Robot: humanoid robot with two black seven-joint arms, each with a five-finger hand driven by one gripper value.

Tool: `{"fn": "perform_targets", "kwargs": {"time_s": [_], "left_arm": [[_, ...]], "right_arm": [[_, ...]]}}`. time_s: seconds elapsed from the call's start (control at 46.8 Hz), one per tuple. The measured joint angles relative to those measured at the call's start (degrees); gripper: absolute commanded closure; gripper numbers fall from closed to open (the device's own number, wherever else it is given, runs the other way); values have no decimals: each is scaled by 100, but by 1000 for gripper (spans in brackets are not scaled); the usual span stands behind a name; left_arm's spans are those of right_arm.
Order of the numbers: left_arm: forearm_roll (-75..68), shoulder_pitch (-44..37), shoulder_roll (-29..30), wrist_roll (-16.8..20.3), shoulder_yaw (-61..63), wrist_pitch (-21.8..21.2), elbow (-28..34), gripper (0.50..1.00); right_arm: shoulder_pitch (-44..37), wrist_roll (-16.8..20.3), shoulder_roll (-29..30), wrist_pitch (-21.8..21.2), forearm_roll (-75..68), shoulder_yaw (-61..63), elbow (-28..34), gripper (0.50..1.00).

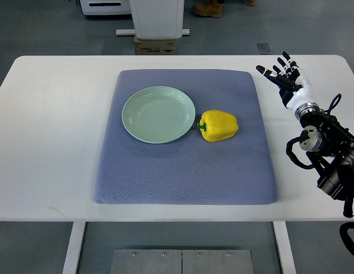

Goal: Place yellow pepper on plate with right hand

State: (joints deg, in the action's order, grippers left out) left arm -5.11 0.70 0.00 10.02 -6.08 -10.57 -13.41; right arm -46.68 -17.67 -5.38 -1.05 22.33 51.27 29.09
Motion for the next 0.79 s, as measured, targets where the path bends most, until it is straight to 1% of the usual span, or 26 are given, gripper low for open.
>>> {"fn": "perform_targets", "kwargs": {"time_s": [0.791], "left_arm": [[11,8,0,0,2,2,1,500]], "right_arm": [[-15,0,-104,-18,0,7,18,500]]}}
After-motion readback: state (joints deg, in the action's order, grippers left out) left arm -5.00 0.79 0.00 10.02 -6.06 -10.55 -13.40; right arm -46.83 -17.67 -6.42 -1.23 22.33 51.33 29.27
